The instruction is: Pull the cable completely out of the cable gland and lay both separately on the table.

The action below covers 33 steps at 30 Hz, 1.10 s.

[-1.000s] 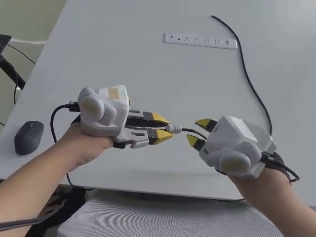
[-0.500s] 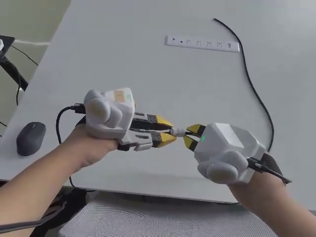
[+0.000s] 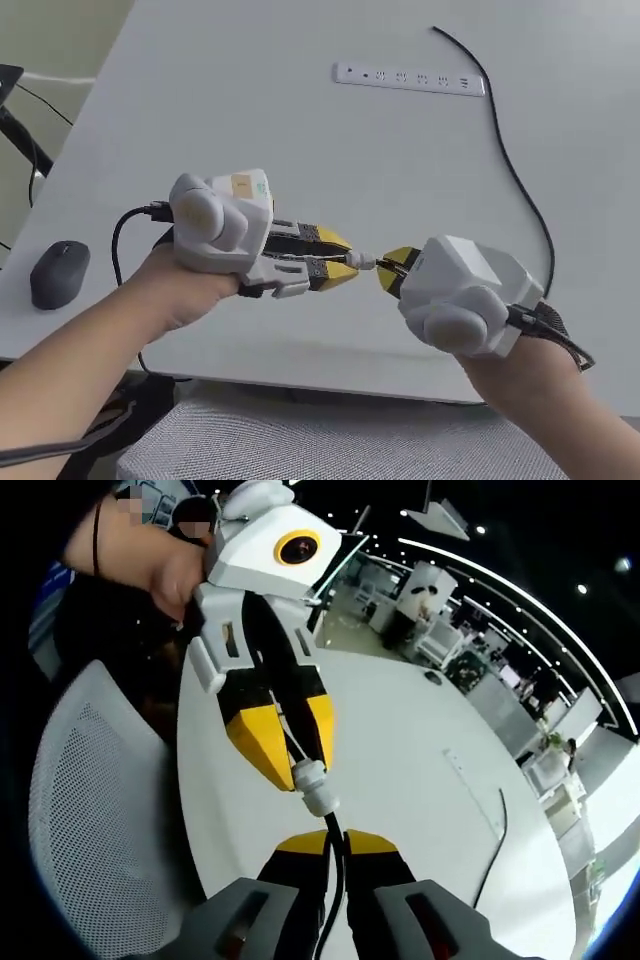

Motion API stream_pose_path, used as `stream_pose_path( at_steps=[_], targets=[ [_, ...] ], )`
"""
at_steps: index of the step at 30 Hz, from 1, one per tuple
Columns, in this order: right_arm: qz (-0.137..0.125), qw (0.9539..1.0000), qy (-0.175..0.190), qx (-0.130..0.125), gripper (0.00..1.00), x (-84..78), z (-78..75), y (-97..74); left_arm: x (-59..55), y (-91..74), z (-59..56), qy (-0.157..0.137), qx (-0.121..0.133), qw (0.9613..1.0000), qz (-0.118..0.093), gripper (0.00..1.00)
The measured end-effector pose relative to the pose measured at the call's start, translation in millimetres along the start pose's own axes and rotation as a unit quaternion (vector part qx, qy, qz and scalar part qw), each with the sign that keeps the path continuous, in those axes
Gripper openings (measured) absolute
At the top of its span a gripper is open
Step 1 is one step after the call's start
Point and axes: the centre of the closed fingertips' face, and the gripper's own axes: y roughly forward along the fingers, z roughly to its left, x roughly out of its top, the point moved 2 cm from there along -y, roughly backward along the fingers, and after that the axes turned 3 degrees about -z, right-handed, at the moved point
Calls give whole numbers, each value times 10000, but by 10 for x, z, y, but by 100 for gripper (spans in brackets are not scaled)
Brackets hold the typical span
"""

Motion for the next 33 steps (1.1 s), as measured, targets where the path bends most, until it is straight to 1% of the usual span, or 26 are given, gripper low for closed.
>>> stream_pose_path(
  at_steps=[4,6,7,8,11,14,16,17,19,20,21,23,24,26,27,28,30,31,33],
  targets=[
    [43,9996,280,-16,0,-58,-25,1,-11,7,29,-30,19,10000,-20,15],
    [98,9987,495,-19,0,-109,-32,4,-17,12,33,-34,24,10000,-18,15],
    [111,9974,703,-61,0,-146,-46,7,-18,14,35,-37,25,10000,-19,15],
    [145,9973,720,-78,0,-170,-63,5,-16,14,33,-40,30,10000,-22,15],
    [201,9954,918,-177,0,-232,-100,-3,-1,13,38,-76,45,9999,-67,15],
    [261,9924,1185,-224,0,-311,-128,0,-1,12,43,-81,52,9999,-82,15],
    [296,9894,1396,-269,0,-367,-147,-1,3,11,43,-81,59,9999,-90,15],
    [305,9867,1574,-280,0,-398,-152,1,6,12,43,-81,59,9999,-96,15],
    [297,9841,1724,-323,0,-438,-176,2,11,14,38,-76,57,9999,-103,15],
    [320,9816,1849,-365,0,-478,-188,2,15,15,35,-79,54,9999,-110,15],
    [318,9817,1838,-375,0,-497,-197,7,16,16,34,-84,49,9999,-111,15],
    [326,9769,2067,-445,0,-555,-201,8,21,17,30,-68,48,9999,-118,15],
    [322,9733,2218,-503,0,-590,-210,8,24,17,27,-67,48,9999,-124,15],
    [335,9714,2285,-561,0,-645,-223,14,29,15,21,-62,49,9999,-128,15],
    [327,9664,2465,-652,0,-682,-232,16,33,15,19,-64,53,9999,-133,15],
    [305,9647,2525,-687,0,-701,-241,20,37,11,14,-64,58,9999,-136,15],
    [310,9655,2466,-776,0,-746,-254,25,44,5,7,-53,67,9999,-140,15],
    [365,9644,2507,-762,0,-781,-239,36,44,5,0,-45,61,9999,-133,15],
    [384,9604,2651,-772,0,-817,-227,46,40,1,-18,-20,50,9999,-108,15]
  ],
)
